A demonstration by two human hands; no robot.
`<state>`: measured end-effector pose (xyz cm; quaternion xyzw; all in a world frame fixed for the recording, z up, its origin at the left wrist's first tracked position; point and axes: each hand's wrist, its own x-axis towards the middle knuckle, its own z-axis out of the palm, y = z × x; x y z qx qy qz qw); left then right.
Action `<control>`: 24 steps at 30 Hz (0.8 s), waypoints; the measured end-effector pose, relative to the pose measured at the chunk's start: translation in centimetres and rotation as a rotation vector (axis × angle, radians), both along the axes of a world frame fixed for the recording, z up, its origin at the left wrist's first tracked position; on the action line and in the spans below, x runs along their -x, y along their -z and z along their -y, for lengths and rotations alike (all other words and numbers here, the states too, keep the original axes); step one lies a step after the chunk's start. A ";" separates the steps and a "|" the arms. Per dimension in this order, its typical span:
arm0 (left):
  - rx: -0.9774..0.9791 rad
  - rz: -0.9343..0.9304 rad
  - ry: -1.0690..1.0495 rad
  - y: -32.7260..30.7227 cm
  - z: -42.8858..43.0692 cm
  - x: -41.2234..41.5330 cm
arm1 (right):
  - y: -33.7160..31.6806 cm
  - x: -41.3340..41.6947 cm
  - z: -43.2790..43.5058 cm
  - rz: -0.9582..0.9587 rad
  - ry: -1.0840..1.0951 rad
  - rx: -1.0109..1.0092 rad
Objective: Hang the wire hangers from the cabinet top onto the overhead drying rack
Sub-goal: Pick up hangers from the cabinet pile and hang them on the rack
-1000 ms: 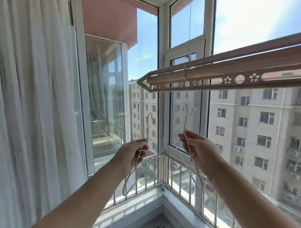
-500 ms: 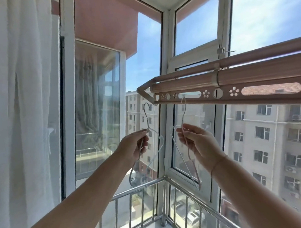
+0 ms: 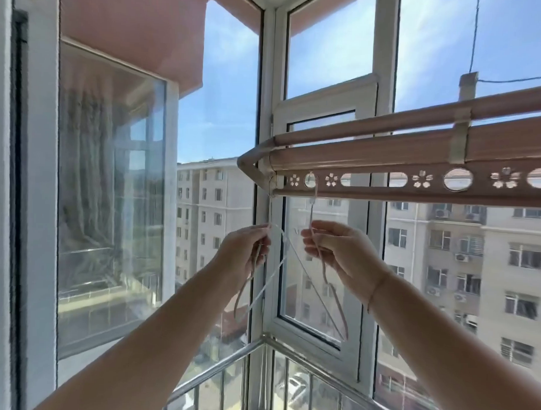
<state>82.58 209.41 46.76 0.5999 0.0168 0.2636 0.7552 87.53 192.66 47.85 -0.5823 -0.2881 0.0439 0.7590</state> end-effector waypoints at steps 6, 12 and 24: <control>0.014 -0.015 0.100 -0.4 -2.2 -3.4 | 0.4 -1.3 -1.6 -0.017 0.120 0.004; -0.013 -0.047 0.181 0.3 -3.0 -5.9 | 0.9 -2.1 -1.6 -0.081 0.197 -0.012; -0.104 -0.087 0.324 4.0 -6.4 -6.6 | 3.7 -2.8 0.3 -0.080 0.312 0.014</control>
